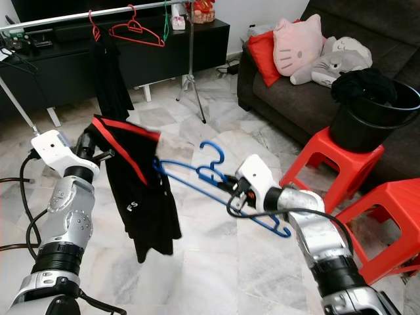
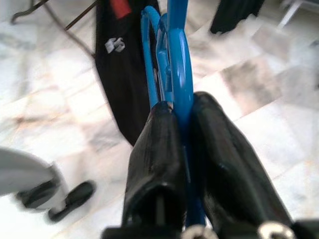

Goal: Hang hanger

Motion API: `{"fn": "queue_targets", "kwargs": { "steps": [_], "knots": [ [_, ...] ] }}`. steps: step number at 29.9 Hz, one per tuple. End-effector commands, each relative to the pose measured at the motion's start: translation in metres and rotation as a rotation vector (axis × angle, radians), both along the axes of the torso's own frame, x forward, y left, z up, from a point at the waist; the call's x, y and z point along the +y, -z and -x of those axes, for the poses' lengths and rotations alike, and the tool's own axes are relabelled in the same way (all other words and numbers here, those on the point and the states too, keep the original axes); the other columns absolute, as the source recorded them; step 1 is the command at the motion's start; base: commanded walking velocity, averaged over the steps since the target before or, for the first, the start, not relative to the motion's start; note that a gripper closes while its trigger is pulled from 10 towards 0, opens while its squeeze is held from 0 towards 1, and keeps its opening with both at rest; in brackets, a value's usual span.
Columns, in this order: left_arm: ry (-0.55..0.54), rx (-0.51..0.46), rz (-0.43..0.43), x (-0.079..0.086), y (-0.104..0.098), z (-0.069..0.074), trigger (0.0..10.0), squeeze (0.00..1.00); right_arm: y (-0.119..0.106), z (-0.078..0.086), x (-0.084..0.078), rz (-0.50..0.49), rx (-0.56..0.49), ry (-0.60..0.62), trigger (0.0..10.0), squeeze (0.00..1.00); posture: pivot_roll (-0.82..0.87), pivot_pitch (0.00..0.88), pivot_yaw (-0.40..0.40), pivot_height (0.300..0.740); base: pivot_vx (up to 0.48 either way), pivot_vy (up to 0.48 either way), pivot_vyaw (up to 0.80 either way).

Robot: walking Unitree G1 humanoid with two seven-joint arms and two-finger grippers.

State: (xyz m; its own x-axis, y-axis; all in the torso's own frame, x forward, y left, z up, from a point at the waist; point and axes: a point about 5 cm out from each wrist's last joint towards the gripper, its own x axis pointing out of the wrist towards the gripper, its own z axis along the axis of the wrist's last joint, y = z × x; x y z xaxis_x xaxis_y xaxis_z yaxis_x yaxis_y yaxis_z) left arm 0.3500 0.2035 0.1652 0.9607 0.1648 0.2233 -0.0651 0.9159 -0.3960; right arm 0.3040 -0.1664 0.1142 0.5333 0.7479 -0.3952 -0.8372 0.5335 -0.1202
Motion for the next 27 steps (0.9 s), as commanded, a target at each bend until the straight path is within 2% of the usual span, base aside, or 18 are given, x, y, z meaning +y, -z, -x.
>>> {"fn": "queue_targets", "kwargs": {
  "steps": [1,4,7,10,13,14,15,16,17,20,21,22,23,24,25,26,27],
  "knots": [
    [0.035,-0.062,0.001,-0.005,-0.013,-0.005,0.0,0.0,-0.006,0.005,0.002,0.033,0.0,-0.076,0.0,0.0,-0.03,0.0,-0.06,0.74,0.0,0.0,0.0],
    [0.072,-0.082,-0.002,-0.009,-0.017,-0.005,0.0,0.0,-0.005,0.007,-0.003,0.103,0.017,-0.105,0.0,0.0,-0.03,0.0,-0.06,0.74,0.0,0.0,0.0],
    [0.072,-0.088,0.0,-0.009,-0.017,-0.005,0.0,0.0,-0.012,-0.001,-0.008,0.124,-0.022,-0.047,0.0,0.0,-0.03,0.0,-0.06,0.74,0.0,0.0,0.0],
    [0.052,-0.088,0.004,-0.005,-0.017,-0.004,0.0,0.0,-0.021,-0.01,-0.016,0.148,-0.074,0.077,0.0,0.0,-0.03,0.0,-0.064,0.74,0.0,0.0,0.0],
    [0.048,-0.088,0.004,-0.005,-0.017,-0.004,0.0,0.0,-0.021,-0.011,-0.017,0.149,-0.078,0.102,0.0,0.0,-0.03,0.0,-0.064,0.74,0.0,0.0,0.0],
    [0.033,-0.09,0.006,-0.002,-0.016,-0.004,0.0,0.0,-0.022,-0.017,-0.024,0.162,-0.103,0.213,0.0,0.0,-0.03,0.0,-0.064,0.74,0.0,0.0,0.0],
    [0.02,-0.089,0.001,-0.001,-0.015,-0.003,0.0,0.0,-0.021,-0.023,-0.031,0.136,-0.123,0.369,0.0,0.0,-0.03,0.0,-0.064,0.74,0.0,0.0,0.0],
    [0.02,-0.089,0.001,-0.001,-0.015,-0.003,0.0,0.0,-0.021,-0.023,-0.031,0.136,-0.123,0.369,0.0,0.0,-0.03,0.0,-0.064,0.74,0.0,0.0,0.0],
    [0.014,-0.09,-0.017,-0.002,-0.015,-0.003,0.0,0.0,-0.016,-0.025,-0.036,0.101,-0.119,0.485,0.0,0.0,-0.04,0.0,-0.062,0.74,0.0,0.0,0.0],
    [0.01,-0.098,-0.036,-0.006,-0.016,-0.002,0.0,0.0,-0.006,-0.028,-0.044,0.094,-0.113,0.633,0.0,0.0,-0.04,0.0,-0.062,0.74,0.0,0.0,0.0],
    [0.009,-0.105,-0.048,-0.007,-0.018,-0.002,0.0,0.0,0.0,-0.029,-0.05,0.062,-0.104,0.737,0.0,0.0,-0.04,0.0,-0.062,0.74,0.0,0.0,0.0],
    [0.009,-0.105,-0.048,-0.007,-0.018,-0.002,0.0,0.0,0.0,-0.029,-0.05,0.062,-0.104,0.737,0.0,0.0,-0.04,0.0,-0.062,0.74,0.0,0.0,0.0],
    [0.006,-0.108,-0.057,-0.009,-0.018,-0.002,0.0,0.0,0.007,-0.031,-0.057,0.036,-0.095,0.851,0.0,0.0,-0.04,0.0,-0.062,0.74,0.0,0.0,0.0],
    [0.006,-0.109,-0.058,-0.009,-0.018,-0.002,0.0,0.0,0.01,-0.032,-0.059,0.03,-0.09,0.883,0.0,0.0,-0.04,0.0,-0.062,0.74,0.0,0.0,0.0],
    [0.007,-0.109,-0.059,-0.01,-0.018,-0.002,0.0,0.0,0.013,-0.032,-0.061,0.041,-0.088,0.912,9.2,0.0,-0.04,0.0,-0.062,0.74,0.0,0.0,0.0],
    [0.012,-0.11,-0.061,-0.011,-0.018,-0.001,0.0,0.0,0.017,-0.033,-0.064,0.067,-0.088,0.943,9.2,0.0,-0.04,0.0,-0.062,0.74,0.0,0.0,0.0],
    [0.017,-0.11,-0.062,-0.013,-0.018,-0.001,0.0,0.0,0.022,-0.033,-0.066,0.078,-0.078,0.972,10.0,0.0,-0.05,0.0,-0.052,0.74,0.0,0.0,0.0]
  ]
}}
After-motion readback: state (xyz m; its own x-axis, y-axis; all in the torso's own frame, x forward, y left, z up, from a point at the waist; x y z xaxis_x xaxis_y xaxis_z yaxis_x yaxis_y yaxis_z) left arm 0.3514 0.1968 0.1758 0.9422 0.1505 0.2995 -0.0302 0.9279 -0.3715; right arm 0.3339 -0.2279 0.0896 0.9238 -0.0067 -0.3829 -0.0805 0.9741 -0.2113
